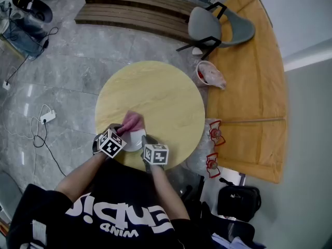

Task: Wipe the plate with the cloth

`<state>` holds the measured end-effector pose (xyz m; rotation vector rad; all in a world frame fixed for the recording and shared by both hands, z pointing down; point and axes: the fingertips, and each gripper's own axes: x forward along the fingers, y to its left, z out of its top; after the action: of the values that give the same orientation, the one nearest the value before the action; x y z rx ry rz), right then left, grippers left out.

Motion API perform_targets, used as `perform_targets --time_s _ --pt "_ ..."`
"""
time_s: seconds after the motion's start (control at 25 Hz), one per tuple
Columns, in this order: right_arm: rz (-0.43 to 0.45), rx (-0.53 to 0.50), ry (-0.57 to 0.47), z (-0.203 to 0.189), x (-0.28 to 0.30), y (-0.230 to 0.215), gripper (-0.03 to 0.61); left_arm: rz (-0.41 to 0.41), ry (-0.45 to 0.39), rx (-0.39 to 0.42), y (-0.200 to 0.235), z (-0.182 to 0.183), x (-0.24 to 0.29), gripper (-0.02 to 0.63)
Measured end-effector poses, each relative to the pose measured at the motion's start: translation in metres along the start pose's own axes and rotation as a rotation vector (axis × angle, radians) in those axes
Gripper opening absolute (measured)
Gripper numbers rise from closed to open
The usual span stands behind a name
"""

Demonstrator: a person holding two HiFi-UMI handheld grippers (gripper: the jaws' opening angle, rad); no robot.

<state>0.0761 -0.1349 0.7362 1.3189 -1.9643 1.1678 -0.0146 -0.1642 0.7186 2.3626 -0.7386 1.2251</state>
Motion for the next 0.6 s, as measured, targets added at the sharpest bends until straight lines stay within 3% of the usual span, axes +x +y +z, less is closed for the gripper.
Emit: perform_targets --time_s 0.16,0.28,0.44,0.6 --pt "-0.001 0.031 -0.011 0.0 0.001 -0.002 0.075 0.008 0.009 -0.042 0.009 -0.002 -0.01 0.046" --pt "-0.007 0.047 -0.016 -0.001 0.0 0.0 0.075 0.018 -0.033 -0.085 0.017 0.006 -0.029 0.046" --pt "-0.004 0.054 -0.02 0.0 -0.001 -0.002 0.075 0.017 -0.079 -0.071 0.012 0.023 -0.047 0.046" --pt "0.0 0.063 -0.023 -0.001 -0.002 -0.002 0.075 -0.035 -0.094 -0.049 -0.014 0.032 -0.046 0.046"
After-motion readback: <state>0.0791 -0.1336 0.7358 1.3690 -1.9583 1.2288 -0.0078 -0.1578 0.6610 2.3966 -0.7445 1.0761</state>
